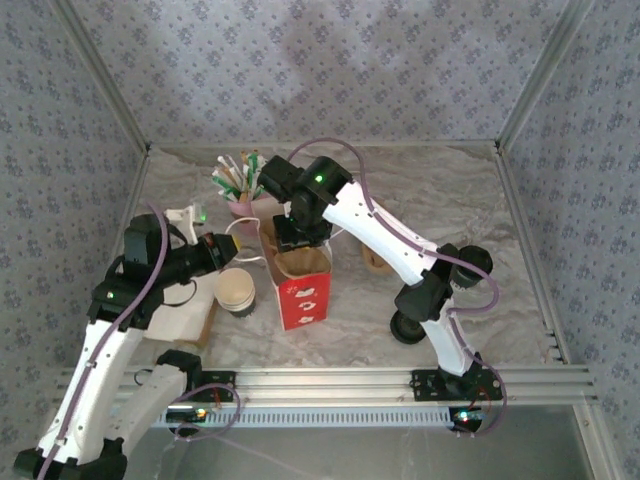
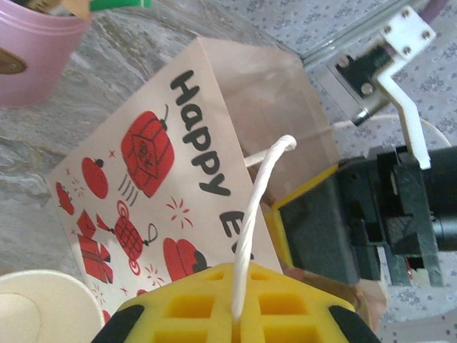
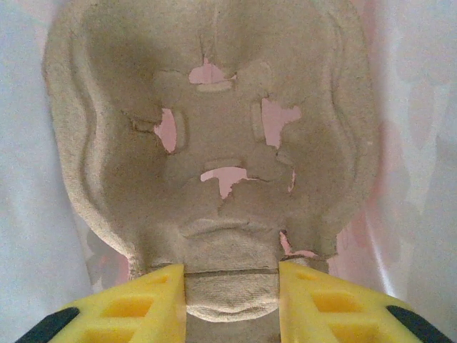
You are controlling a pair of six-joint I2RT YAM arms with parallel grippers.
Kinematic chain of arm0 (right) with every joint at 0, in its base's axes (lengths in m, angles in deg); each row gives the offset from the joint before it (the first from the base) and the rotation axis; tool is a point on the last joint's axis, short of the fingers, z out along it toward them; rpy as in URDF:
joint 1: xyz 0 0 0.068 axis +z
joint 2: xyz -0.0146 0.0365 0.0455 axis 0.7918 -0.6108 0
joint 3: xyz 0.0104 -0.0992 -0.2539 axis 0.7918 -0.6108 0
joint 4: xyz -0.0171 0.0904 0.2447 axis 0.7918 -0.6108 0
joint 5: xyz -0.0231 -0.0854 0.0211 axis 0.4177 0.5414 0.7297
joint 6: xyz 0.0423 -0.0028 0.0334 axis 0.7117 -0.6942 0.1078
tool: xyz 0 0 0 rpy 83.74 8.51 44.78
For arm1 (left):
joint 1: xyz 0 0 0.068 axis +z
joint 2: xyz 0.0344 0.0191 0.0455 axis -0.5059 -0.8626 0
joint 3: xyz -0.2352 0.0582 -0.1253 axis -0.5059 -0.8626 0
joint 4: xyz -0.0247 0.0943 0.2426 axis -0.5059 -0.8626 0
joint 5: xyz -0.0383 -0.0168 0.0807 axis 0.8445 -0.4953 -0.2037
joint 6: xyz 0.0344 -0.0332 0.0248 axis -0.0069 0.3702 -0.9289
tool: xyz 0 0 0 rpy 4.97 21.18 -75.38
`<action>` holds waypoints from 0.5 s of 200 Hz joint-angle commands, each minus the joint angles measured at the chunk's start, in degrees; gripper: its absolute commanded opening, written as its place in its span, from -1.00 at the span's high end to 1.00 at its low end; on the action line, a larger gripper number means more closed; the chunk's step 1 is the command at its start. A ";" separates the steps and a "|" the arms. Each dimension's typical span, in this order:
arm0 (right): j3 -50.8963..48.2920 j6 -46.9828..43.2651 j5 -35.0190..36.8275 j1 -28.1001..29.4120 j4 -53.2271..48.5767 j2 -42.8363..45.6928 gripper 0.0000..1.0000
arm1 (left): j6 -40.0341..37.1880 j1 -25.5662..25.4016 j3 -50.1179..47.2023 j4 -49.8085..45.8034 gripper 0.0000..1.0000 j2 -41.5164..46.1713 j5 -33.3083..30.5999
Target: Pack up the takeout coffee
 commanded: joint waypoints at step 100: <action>1.97 -0.81 2.27 -1.25 1.75 0.50 0.28 | 1.36 -4.19 -1.48 2.09 0.82 0.16 -2.66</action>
